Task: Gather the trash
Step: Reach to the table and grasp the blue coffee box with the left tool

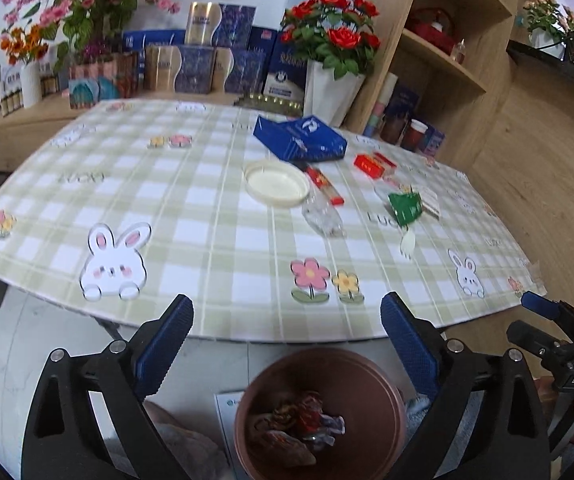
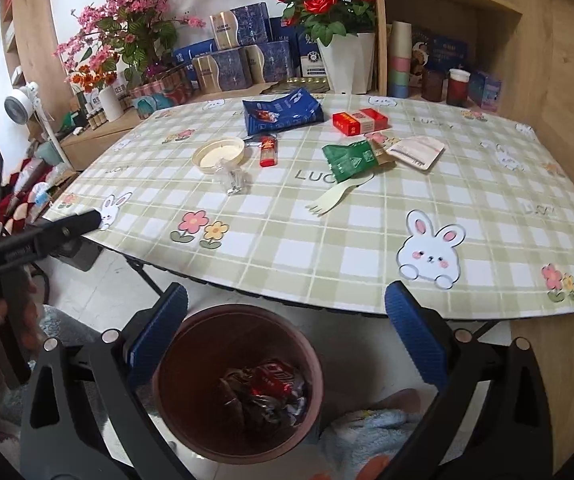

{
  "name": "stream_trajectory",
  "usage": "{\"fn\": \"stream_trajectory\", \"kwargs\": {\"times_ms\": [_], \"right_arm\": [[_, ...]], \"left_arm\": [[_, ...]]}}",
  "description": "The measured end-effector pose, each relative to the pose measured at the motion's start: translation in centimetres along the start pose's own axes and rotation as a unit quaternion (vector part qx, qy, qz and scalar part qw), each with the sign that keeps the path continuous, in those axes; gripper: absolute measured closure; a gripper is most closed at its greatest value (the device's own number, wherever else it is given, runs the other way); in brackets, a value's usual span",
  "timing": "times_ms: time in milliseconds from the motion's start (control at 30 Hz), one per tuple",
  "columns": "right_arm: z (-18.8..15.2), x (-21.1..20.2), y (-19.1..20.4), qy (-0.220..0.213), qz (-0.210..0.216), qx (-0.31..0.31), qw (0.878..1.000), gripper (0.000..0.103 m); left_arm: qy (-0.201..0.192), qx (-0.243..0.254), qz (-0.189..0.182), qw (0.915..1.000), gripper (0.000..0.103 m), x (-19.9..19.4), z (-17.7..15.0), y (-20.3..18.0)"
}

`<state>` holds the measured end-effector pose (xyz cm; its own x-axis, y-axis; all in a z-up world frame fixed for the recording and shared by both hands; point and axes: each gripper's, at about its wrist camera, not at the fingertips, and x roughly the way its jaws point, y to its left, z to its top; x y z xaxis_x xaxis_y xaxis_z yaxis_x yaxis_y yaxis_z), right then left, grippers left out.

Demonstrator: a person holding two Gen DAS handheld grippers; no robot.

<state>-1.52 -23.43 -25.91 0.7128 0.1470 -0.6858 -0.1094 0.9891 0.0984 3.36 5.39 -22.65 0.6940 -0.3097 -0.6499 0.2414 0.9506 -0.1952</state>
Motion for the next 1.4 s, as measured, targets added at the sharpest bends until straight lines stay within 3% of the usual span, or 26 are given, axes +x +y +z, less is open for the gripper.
{"fn": "stream_trajectory", "kwargs": {"times_ms": [200, 733, 1133, 1300, 1400], "right_arm": [[0.6, 0.2, -1.3, 0.003, -0.006, 0.023, 1.0, 0.006], [3.7, 2.0, -2.8, 0.017, -0.035, 0.026, 0.999, 0.006], [7.7, 7.1, -6.0, 0.026, -0.033, 0.06, 0.997, 0.006], [9.1, 9.0, -8.2, 0.023, -0.032, 0.081, 0.996, 0.006], [9.9, 9.9, -9.4, 0.018, -0.029, 0.093, 0.995, 0.006]], "left_arm": [[-0.021, 0.008, -0.002, 0.9998, 0.01, -0.2, 1.7, 0.0], [-0.014, 0.082, -0.004, 0.9965, 0.01, 1.8, 5.5, -1.7], [0.025, 0.148, -0.007, 0.9886, 0.01, 8.7, 11.1, -3.7], [0.045, 0.2, -0.005, 0.9787, 0.011, 14.4, 14.7, -6.3], [0.058, 0.268, 0.011, 0.9617, 0.015, 18.8, 16.2, -8.6]]}}
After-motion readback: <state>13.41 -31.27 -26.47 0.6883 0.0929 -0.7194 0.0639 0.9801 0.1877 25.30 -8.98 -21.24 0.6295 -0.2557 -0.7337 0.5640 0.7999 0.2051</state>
